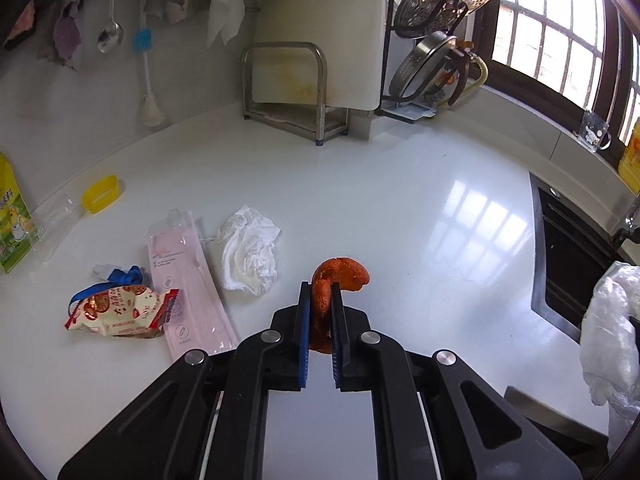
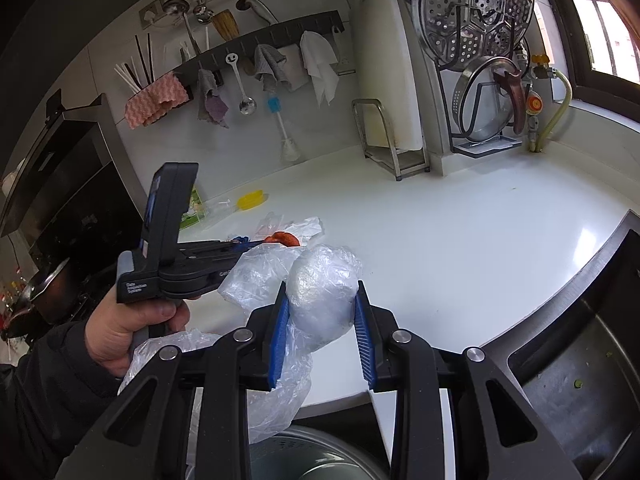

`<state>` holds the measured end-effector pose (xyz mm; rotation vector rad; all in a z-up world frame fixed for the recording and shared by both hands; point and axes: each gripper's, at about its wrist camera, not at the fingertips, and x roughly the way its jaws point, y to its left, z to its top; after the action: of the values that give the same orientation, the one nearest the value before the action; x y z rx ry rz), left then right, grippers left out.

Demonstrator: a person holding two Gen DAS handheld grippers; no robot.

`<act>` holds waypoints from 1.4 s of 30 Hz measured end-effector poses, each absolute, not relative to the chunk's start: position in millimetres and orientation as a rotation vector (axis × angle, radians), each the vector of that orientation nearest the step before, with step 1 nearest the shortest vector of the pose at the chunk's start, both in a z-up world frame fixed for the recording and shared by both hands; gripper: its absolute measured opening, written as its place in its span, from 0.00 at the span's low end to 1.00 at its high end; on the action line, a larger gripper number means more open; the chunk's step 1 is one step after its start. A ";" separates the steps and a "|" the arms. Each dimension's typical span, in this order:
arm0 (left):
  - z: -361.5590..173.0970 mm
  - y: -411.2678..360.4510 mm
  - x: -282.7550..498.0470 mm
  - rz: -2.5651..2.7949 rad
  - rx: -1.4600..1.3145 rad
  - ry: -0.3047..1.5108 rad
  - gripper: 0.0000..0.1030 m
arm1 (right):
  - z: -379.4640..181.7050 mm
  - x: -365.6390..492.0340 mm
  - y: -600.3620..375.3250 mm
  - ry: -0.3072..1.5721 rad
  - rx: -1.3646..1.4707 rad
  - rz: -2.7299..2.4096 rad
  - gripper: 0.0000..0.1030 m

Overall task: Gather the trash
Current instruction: 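Carry bags and peel over the basket and open both tools to drop them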

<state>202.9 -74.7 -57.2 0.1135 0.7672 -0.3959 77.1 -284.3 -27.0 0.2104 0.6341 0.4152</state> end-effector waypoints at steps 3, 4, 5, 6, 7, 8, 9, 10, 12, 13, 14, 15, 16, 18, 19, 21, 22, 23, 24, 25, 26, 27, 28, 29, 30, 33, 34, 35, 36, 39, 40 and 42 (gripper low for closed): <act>-48.5 -65.1 174.8 -0.381 0.127 0.744 0.08 | -24.6 65.5 -280.2 0.642 0.199 0.418 0.28; -46.5 -60.9 165.6 -0.375 0.124 0.740 0.08 | -24.4 60.5 -278.7 0.646 0.195 0.418 0.28; -45.0 -56.6 156.1 -0.378 0.116 0.743 0.08 | -24.4 54.7 -277.0 0.651 0.189 0.420 0.28; -43.9 -53.4 145.5 -0.380 0.115 0.743 0.08 | -24.8 48.0 -275.3 0.657 0.181 0.419 0.28; -43.2 -50.5 134.1 -0.374 0.119 0.739 0.08 | -25.3 41.8 -273.8 0.663 0.173 0.418 0.28; -42.5 -47.4 122.0 -0.371 0.123 0.734 0.08 | -26.3 35.0 -271.9 0.672 0.166 0.419 0.28; -42.8 -44.1 110.3 -0.371 0.126 0.733 0.08 | -27.2 27.9 -270.5 0.680 0.159 0.419 0.28; -43.7 -41.1 99.1 -0.372 0.127 0.737 0.08 | -28.5 20.7 -269.2 0.687 0.153 0.417 0.28; -45.7 -37.2 77.2 -0.378 0.130 0.741 0.09 | -32.9 6.3 -267.2 0.705 0.149 0.418 0.28; -46.8 -35.2 65.2 -0.373 0.138 0.739 0.09 | -35.3 -0.5 -266.0 0.713 0.145 0.417 0.28; -48.4 -32.9 54.2 -0.370 0.137 0.740 0.09 | -38.3 -7.9 -264.8 0.723 0.139 0.413 0.28; -50.5 -31.4 44.2 -0.370 0.134 0.744 0.09 | -41.2 -15.3 -264.3 0.730 0.139 0.409 0.28; -52.7 -30.3 33.1 -0.366 0.138 0.744 0.09 | -43.9 -22.7 -263.5 0.737 0.144 0.409 0.28; -57.7 -29.0 14.2 -0.363 0.144 0.748 0.09 | -49.6 -35.4 -261.2 0.750 0.148 0.406 0.28; -60.7 -28.1 6.2 -0.369 0.139 0.755 0.09 | -52.5 -41.7 -259.1 0.756 0.146 0.406 0.28; -65.6 -28.5 -9.0 -0.383 0.135 0.770 0.09 | -58.5 -52.3 -255.3 0.774 0.140 0.410 0.28; -68.1 -29.8 -16.2 -0.388 0.137 0.774 0.09 | -62.0 -57.9 -253.4 0.785 0.138 0.411 0.28; -70.9 -31.0 -22.7 -0.396 0.139 0.779 0.09 | -65.8 -64.0 -251.6 0.796 0.139 0.413 0.28; -74.0 -31.9 -28.5 -0.403 0.144 0.785 0.09 | -69.2 -69.2 -249.5 0.806 0.138 0.414 0.28; -77.3 -34.1 -34.0 -0.410 0.151 0.791 0.09 | -73.3 -74.4 -247.5 0.817 0.136 0.414 0.28; -80.8 -35.7 -38.4 -0.418 0.155 0.798 0.09 | -77.6 -79.2 -245.0 0.830 0.128 0.413 0.28; -84.6 -37.0 -42.7 -0.428 0.153 0.808 0.09 | -82.3 -83.4 -242.6 0.843 0.115 0.409 0.28; -88.1 -38.4 -45.8 -0.438 0.152 0.818 0.09 | -87.6 -87.1 -240.6 0.858 0.112 0.405 0.28; -91.5 -39.9 -48.9 -0.446 0.153 0.827 0.09 | -92.9 -89.9 -239.3 0.875 0.114 0.406 0.28; -94.3 -40.7 -51.1 -0.452 0.149 0.834 0.09 | -97.6 -92.4 -237.6 0.889 0.108 0.403 0.28; -101.5 -44.5 -56.6 -0.470 0.149 0.851 0.09 | -111.9 -97.6 -232.2 0.930 0.080 0.389 0.28; -103.3 -45.9 -58.0 -0.476 0.150 0.855 0.09 | -116.1 -98.3 -231.5 0.942 0.080 0.389 0.28; -104.6 -47.3 -59.0 -0.481 0.154 0.858 0.09 | -119.5 -99.4 -230.4 0.948 0.075 0.384 0.28; -105.7 -48.4 -60.0 -0.484 0.157 0.860 0.09 | -122.1 -100.3 -229.8 0.952 0.072 0.380 0.28; -108.9 -51.0 -62.2 -0.489 0.159 0.866 0.09 | -126.2 -102.6 -227.1 0.959 0.046 0.369 0.28; -110.5 -51.4 -62.2 -0.491 0.161 0.870 0.09 | -126.6 -103.6 -226.4 0.958 0.032 0.363 0.28; -114.1 -52.7 -62.2 -0.495 0.163 0.880 0.09 | -128.8 -103.1 -227.8 0.965 0.039 0.366 0.28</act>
<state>-62.2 -52.7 -114.1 0.1631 0.8798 -0.4952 -103.1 -227.8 -128.8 0.0389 0.9651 0.3657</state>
